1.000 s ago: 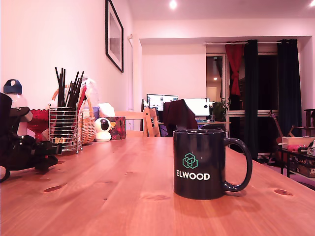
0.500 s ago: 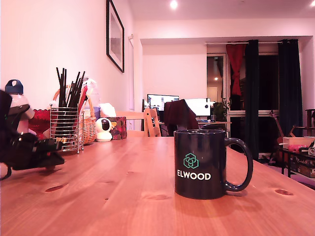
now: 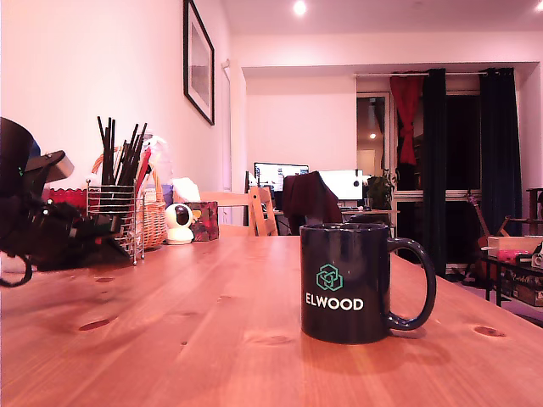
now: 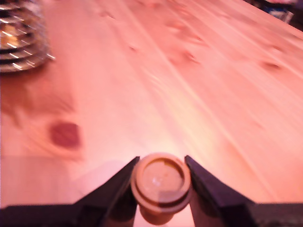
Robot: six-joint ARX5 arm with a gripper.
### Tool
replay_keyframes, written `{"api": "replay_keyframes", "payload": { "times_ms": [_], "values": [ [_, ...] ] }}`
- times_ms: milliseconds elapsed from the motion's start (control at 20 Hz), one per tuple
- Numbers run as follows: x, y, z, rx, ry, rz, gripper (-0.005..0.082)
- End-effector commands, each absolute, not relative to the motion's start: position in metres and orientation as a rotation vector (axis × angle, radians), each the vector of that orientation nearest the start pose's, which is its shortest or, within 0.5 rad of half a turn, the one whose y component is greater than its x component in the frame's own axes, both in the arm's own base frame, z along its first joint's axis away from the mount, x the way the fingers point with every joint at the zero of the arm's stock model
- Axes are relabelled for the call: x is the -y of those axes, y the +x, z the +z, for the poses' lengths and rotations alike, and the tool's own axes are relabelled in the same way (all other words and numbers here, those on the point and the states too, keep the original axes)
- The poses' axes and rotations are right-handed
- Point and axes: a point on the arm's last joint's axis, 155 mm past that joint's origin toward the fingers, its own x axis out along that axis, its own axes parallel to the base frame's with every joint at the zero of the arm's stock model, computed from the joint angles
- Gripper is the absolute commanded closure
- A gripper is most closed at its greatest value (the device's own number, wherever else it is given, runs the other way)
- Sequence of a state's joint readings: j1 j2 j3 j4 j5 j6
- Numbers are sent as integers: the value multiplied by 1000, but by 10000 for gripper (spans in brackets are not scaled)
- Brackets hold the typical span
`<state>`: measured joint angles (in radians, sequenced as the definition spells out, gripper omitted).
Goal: Pick the coffee capsule and then drop it inside the coffee cup in front of you
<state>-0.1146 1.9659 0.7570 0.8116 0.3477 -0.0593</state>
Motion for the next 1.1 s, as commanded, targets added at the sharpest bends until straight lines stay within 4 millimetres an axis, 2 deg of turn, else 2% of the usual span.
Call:
{"api": "replay_keyframes", "payload": {
  "times_ms": [0,600,1050],
  "values": [
    [125,464,51,-406,-94,-465,592],
    [184,389,82,-379,-71,-619,592],
    [236,335,95,-410,-50,-778,592]
  ]
}}
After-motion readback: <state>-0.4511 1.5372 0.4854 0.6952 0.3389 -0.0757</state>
